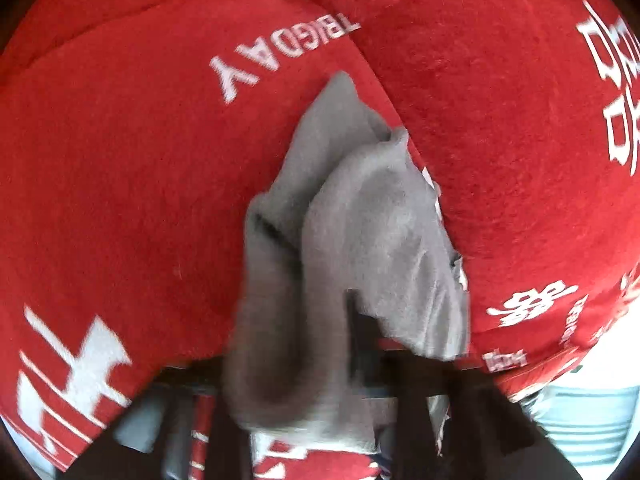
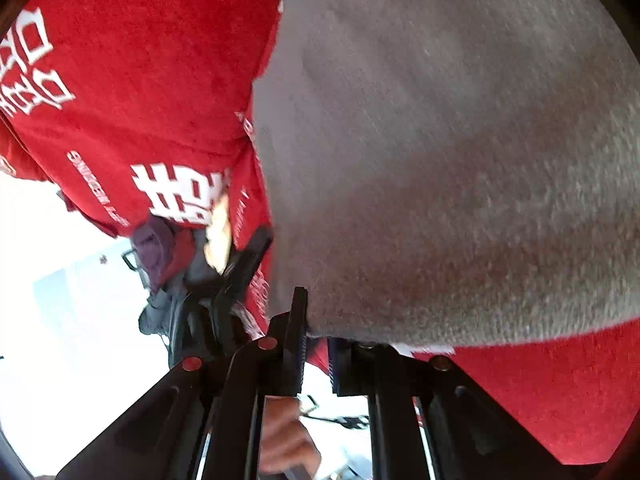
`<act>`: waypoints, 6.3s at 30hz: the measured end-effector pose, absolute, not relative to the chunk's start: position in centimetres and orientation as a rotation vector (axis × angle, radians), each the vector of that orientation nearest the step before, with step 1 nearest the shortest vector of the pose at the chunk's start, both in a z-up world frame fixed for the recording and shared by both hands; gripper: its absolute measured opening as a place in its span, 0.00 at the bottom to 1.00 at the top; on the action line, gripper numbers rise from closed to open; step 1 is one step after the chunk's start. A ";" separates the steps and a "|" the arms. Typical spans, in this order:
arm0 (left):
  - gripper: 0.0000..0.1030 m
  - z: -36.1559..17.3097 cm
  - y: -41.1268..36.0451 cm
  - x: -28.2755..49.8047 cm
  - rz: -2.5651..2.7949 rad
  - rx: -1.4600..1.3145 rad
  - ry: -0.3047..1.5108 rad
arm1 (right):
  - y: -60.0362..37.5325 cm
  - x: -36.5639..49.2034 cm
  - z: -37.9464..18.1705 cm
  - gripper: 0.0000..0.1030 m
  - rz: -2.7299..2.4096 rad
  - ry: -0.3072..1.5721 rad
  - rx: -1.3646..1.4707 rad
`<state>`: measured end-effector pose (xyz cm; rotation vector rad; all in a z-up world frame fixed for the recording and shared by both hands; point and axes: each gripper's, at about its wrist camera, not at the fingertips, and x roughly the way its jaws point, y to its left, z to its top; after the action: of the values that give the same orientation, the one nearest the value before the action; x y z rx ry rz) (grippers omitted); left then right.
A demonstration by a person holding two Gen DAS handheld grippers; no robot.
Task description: Fold small clothes
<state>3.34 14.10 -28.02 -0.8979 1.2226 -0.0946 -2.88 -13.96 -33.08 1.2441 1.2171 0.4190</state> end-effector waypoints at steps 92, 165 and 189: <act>0.81 -17.7 -16.5 -4.1 -0.750 0.362 1.055 | -43.7 0.1 -28.2 0.45 0.144 1.115 0.901; 0.88 -23.2 -9.0 8.2 -0.312 0.026 1.368 | -45.5 4.4 -28.0 0.08 0.043 1.097 0.992; 0.88 -24.0 -11.1 8.8 -0.260 0.035 1.412 | -45.8 1.2 -27.1 0.12 0.056 1.180 0.887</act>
<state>8.81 -11.10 -24.00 0.0347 1.4120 -0.2599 1.24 -45.77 -27.07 0.8868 1.1800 0.0558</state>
